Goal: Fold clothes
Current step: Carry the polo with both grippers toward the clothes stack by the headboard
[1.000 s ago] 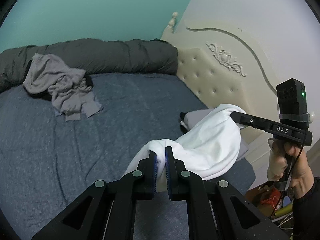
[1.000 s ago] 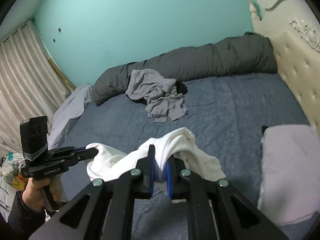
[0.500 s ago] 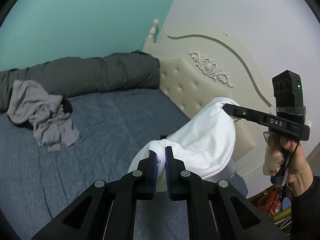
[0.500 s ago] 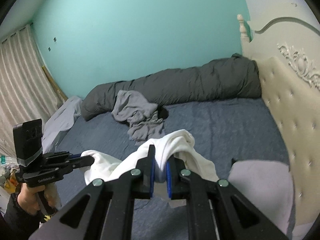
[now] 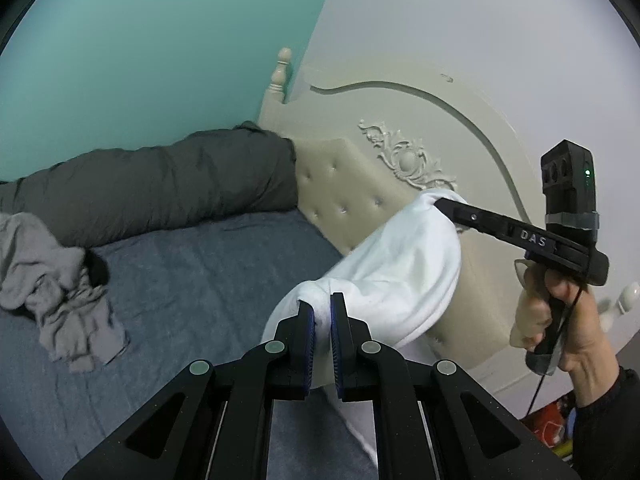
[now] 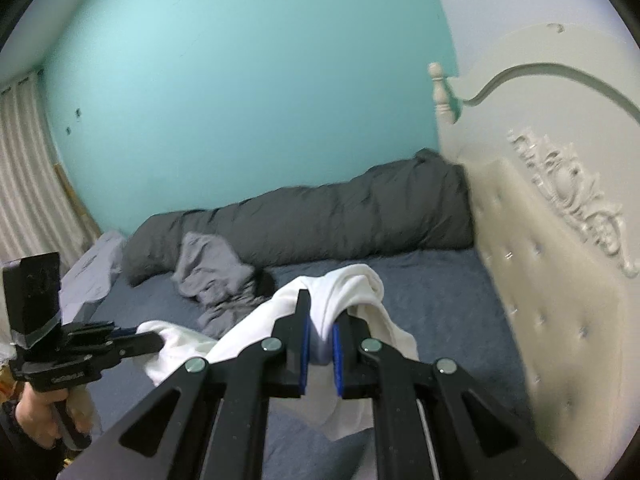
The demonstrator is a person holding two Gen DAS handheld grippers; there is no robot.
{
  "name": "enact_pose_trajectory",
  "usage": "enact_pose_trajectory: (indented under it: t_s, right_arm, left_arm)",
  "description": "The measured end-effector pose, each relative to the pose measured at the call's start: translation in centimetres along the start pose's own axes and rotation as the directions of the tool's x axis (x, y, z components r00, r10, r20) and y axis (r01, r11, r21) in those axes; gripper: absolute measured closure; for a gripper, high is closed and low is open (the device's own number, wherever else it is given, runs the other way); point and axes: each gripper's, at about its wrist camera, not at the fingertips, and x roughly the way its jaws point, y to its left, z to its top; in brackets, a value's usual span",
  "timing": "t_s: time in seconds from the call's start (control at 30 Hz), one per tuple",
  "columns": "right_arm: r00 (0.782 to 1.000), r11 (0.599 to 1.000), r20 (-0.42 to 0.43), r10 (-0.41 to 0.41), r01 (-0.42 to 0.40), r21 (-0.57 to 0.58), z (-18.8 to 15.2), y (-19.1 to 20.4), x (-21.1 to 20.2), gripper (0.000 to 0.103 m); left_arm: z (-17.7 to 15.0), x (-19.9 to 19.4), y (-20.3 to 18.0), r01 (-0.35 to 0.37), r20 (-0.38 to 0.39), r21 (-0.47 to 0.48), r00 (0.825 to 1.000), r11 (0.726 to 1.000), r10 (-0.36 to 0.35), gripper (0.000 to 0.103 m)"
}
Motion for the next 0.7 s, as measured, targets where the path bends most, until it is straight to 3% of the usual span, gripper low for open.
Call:
enact_pose_trajectory:
  t_s: [0.13, 0.3, 0.53, 0.7]
  right_arm:
    - [0.998, 0.998, 0.044, -0.054, 0.054, 0.009, 1.7, -4.1, 0.0, 0.095]
    - [0.991, 0.992, 0.049, -0.123, 0.122, 0.008, 1.1, -8.0, -0.1, 0.095]
    - [0.985, 0.984, -0.011, -0.171, 0.171, 0.054, -3.9, -13.2, -1.2, 0.095]
    - [0.984, 0.983, -0.057, -0.167, 0.171, 0.073, -7.5, -14.9, -3.0, 0.095]
  left_arm:
    - [2.0, 3.4, -1.3, 0.006, 0.010, 0.021, 1.000, 1.000, -0.006, 0.095]
    - [2.8, 7.9, -4.3, 0.020, 0.003, 0.059, 1.000, 0.998, -0.020, 0.095]
    - [-1.6, 13.0, -8.0, 0.057, -0.108, 0.099, 0.993, 0.993, -0.046, 0.095]
    - [-5.1, 12.5, -9.7, 0.093, -0.168, 0.122, 0.983, 0.988, -0.072, 0.095]
